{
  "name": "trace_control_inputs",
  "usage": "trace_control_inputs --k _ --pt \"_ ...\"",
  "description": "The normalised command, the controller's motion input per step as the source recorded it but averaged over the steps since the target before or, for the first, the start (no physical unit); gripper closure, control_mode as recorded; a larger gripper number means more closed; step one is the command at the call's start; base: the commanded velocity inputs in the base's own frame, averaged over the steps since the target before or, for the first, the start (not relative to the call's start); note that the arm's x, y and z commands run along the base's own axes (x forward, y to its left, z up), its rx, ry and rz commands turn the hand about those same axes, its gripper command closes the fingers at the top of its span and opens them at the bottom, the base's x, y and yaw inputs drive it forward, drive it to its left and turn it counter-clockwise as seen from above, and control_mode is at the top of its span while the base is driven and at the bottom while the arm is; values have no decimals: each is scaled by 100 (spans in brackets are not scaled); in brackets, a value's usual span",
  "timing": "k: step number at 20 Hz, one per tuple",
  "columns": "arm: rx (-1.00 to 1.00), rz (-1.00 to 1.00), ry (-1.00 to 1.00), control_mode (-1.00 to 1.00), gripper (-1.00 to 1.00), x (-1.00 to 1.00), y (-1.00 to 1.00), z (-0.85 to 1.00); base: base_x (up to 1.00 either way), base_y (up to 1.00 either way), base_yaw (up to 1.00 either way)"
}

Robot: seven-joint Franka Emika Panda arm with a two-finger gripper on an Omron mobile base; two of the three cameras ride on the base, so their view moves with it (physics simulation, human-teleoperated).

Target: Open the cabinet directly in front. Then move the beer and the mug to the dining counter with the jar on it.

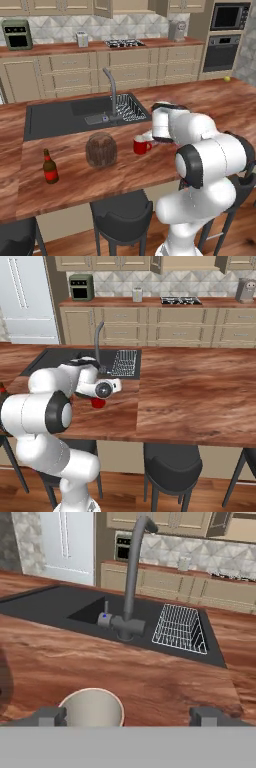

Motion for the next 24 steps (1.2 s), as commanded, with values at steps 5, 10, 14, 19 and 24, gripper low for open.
trace_control_inputs --k 5,10,14,19,24 --pt "3 -3 9 -100 -100 -99 -62 100 0 0 0" --pt "12 -2 1 -100 -100 -100 -92 99 0 0 0" --pt "7 -12 6 -100 -100 -100 -75 68 0 0 0" --pt "-1 3 -9 -100 -100 -57 -4 5 0 0 0" --pt "0 21 -11 -100 -100 -100 22 16 0 0 0"
